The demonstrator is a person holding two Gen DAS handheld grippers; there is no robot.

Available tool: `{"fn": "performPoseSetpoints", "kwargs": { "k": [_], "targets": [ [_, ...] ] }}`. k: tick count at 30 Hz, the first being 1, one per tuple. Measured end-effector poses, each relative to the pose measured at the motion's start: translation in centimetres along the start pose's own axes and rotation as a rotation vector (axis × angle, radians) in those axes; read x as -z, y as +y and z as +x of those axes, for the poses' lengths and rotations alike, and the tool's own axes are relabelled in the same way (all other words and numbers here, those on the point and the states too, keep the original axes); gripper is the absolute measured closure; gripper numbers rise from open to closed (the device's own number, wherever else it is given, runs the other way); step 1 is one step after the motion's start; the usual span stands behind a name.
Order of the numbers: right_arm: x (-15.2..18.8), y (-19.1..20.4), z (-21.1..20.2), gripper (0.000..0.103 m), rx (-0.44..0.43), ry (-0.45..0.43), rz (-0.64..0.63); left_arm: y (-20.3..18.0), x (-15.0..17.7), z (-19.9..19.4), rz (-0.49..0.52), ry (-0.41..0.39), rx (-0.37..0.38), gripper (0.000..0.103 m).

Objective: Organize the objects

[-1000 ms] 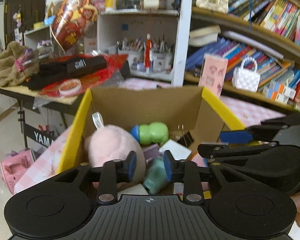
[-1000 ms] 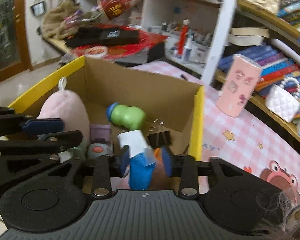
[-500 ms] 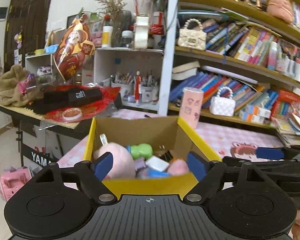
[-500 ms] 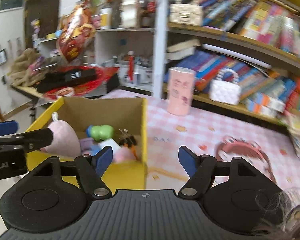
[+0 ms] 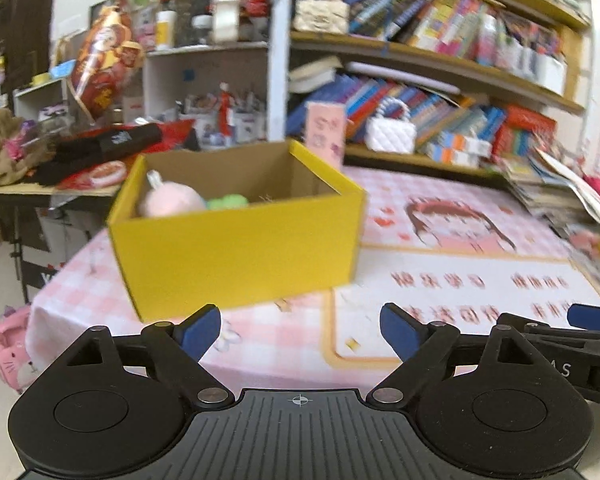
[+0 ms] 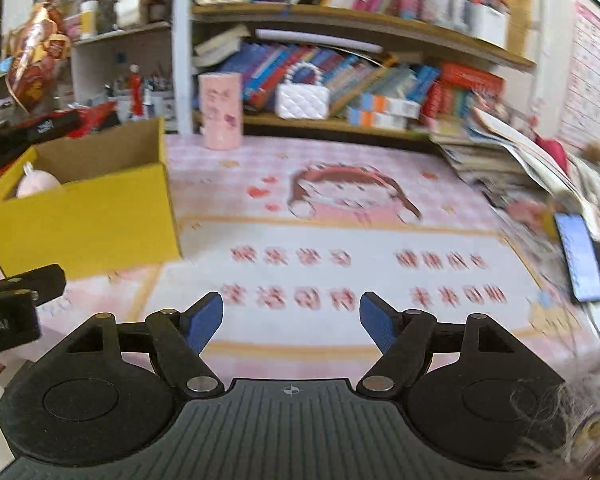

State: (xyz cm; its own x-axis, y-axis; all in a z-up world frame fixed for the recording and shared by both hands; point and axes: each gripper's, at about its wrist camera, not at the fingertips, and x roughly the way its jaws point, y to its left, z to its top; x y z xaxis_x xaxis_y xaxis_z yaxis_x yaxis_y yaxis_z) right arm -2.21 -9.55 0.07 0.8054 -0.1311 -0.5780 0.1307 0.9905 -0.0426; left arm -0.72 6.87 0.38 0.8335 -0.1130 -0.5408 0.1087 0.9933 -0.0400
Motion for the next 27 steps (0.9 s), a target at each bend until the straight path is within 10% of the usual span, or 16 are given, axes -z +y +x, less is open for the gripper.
{"fn": "performPoseSetpoints", "kwargs": {
  "k": [27],
  "targets": [
    [3.4, -4.8, -1.8, 0.016, 0.105, 0.081, 0.073, -5.9, 1.9, -0.2, 0.096, 0.087, 0.032, 0.002]
  ]
}}
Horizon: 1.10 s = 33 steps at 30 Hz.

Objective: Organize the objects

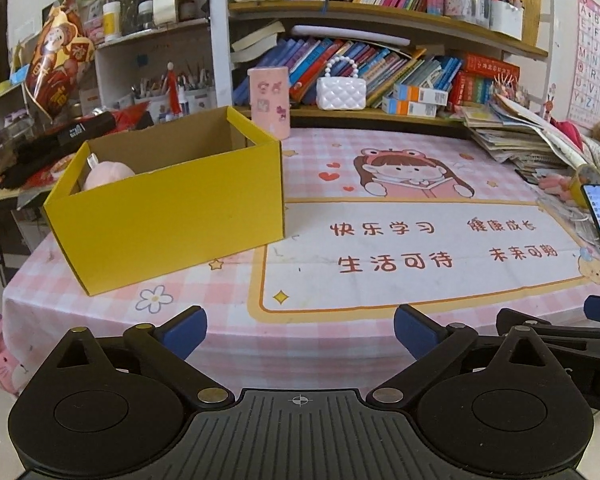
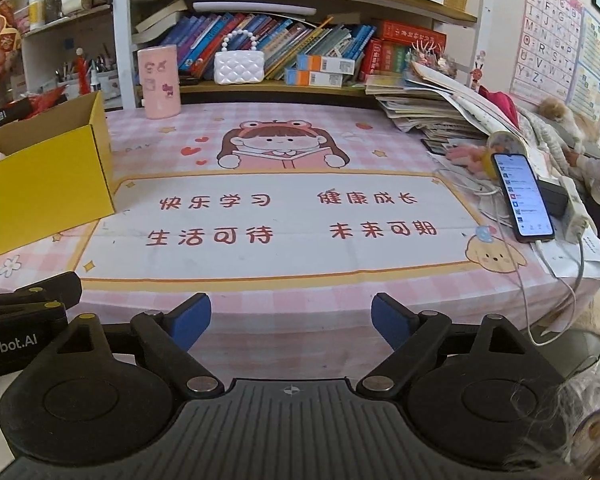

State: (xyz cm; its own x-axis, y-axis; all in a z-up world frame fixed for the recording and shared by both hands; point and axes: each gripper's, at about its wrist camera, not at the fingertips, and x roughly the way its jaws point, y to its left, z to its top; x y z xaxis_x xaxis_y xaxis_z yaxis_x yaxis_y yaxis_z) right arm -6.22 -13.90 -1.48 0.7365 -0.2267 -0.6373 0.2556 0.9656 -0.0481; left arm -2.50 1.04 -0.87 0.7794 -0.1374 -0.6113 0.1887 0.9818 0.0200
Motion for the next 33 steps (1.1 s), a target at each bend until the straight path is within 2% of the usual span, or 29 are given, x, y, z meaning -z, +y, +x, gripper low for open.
{"fn": "performPoseSetpoints", "kwargs": {
  "k": [24, 33],
  "targets": [
    [0.0, 0.5, -0.8, 0.016, -0.016, -0.024, -0.032, 0.8, 0.3, -0.9, -0.021, -0.007, -0.046, 0.000],
    [0.0, 0.6, -0.8, 0.016, -0.016, -0.022, -0.031, 1.1, 0.5, -0.8, -0.040, 0.004, -0.039, 0.000]
  ]
}}
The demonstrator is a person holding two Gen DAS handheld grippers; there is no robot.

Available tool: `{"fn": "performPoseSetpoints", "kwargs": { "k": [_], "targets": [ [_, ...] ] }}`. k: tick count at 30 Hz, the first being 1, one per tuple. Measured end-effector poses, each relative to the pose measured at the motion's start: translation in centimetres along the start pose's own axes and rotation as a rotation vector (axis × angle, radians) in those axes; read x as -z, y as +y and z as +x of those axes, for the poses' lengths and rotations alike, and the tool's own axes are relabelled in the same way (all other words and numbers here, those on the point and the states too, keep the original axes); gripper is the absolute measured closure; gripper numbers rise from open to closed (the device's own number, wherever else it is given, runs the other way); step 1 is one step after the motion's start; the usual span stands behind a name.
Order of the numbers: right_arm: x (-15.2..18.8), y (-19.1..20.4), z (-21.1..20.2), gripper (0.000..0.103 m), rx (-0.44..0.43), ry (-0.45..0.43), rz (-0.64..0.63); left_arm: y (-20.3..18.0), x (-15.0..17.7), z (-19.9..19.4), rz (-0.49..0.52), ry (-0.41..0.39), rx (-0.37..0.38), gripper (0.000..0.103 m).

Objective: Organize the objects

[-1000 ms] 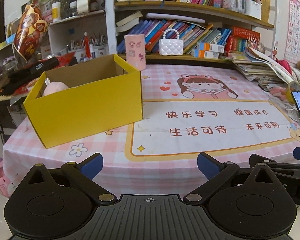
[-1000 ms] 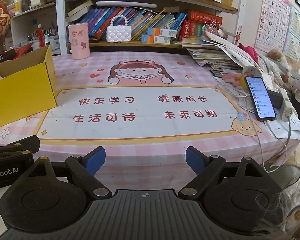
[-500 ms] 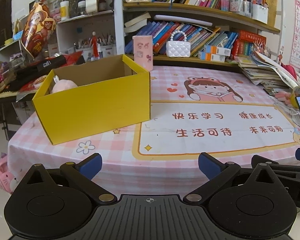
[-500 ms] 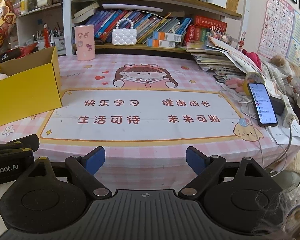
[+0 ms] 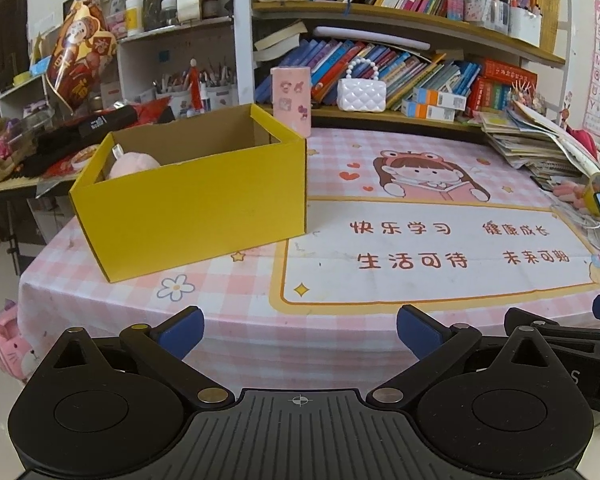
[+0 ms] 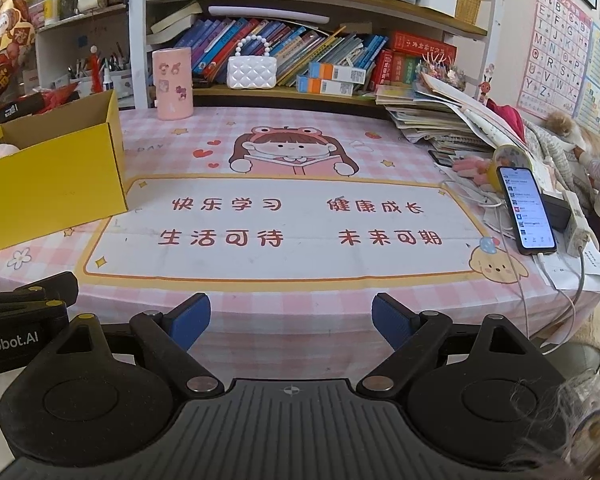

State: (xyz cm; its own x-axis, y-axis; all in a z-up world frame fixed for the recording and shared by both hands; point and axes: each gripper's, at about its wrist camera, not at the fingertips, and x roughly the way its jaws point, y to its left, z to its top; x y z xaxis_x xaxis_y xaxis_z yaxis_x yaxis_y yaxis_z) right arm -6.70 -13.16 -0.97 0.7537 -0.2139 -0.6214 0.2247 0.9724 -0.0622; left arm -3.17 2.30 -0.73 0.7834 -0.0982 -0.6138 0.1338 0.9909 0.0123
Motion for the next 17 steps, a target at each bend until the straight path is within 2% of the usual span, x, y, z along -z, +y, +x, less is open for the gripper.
{"fn": "performPoseSetpoints", "kwargs": {
  "k": [17],
  "targets": [
    [-0.21, 0.08, 0.96, 0.016, -0.009, 0.023, -0.009, -0.13, -0.29, 0.41, 0.016, -0.009, -0.031, 0.000]
  ]
}}
